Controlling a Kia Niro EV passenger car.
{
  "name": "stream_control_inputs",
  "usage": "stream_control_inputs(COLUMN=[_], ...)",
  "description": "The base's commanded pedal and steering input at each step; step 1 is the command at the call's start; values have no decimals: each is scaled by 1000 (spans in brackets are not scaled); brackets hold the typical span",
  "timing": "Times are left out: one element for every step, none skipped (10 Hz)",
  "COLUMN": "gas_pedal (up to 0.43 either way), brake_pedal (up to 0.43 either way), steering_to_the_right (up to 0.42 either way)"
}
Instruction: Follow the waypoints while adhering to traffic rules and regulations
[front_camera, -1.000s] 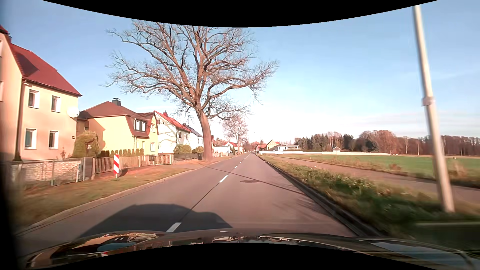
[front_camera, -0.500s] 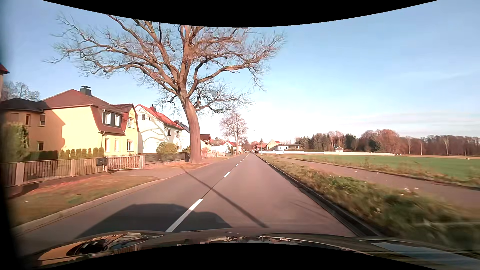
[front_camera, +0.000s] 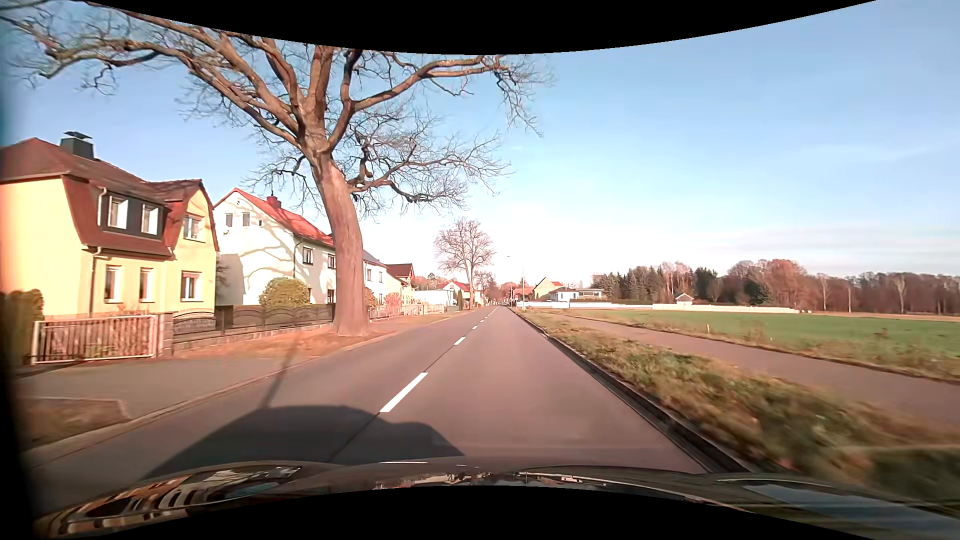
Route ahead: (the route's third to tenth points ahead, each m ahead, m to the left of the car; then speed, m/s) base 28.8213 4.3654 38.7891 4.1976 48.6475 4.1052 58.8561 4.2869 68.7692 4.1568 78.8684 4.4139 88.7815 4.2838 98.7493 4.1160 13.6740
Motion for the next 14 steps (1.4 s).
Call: stream_control_inputs(gas_pedal=[118, 118, 118, 118, 118, 118, 118, 118, 118, 118, 118, 118, 118, 118], brake_pedal=[0, 0, 0, 0, 0, 0, 0, 0, 0, 0, 0, 0, 0, 0], steering_to_the_right=[1, 1, 1, -1, -2, -3, -3, -4, -4, -4, -5, -5, -5, -5])
